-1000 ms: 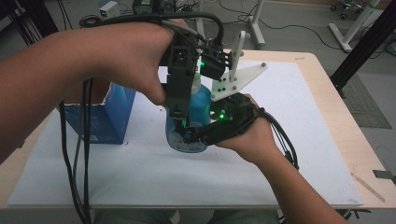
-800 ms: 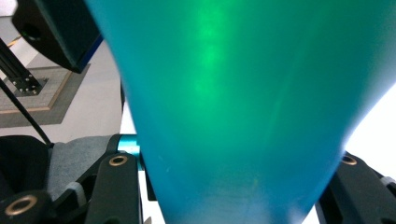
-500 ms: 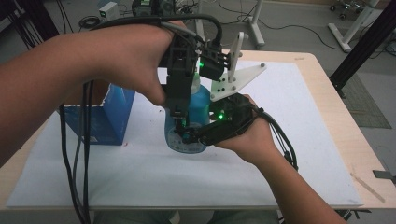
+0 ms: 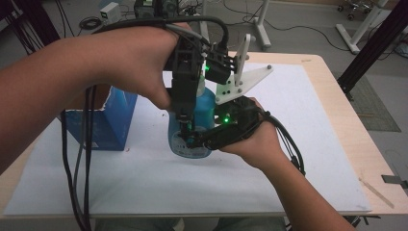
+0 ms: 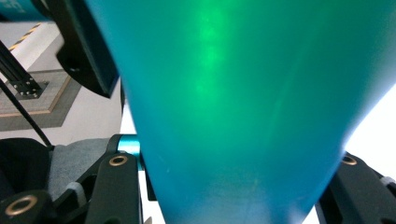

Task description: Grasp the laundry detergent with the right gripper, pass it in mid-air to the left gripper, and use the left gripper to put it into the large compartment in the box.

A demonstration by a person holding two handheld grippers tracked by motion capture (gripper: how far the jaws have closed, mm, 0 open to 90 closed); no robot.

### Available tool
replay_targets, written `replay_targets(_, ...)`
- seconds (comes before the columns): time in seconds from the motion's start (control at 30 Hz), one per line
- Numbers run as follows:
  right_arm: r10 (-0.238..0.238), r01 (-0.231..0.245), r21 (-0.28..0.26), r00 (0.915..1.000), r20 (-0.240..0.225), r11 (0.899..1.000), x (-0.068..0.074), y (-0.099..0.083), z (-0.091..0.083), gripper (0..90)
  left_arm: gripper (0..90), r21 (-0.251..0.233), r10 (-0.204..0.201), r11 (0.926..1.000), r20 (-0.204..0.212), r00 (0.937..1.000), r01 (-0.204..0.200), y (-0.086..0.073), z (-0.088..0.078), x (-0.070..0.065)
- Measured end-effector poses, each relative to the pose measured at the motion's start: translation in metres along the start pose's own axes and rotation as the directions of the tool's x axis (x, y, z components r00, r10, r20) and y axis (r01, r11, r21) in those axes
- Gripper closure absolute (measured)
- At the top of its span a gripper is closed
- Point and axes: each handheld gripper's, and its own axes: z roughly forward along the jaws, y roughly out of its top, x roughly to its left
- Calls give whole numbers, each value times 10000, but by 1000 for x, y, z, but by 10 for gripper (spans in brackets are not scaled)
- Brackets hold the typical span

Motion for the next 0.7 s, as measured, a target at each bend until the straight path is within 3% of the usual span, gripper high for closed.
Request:
replay_targets(0.27,10,-10,-40,10000,-58,10000,1,0,1,459,330,40,76,10000,104,9999,-77,2,0,-1)
replay_targets(0.7,-60,58,-242,10000,-77,9997,1,0,-2,458,387,240,108,9997,-318,9994,-100,7,-4,-6)
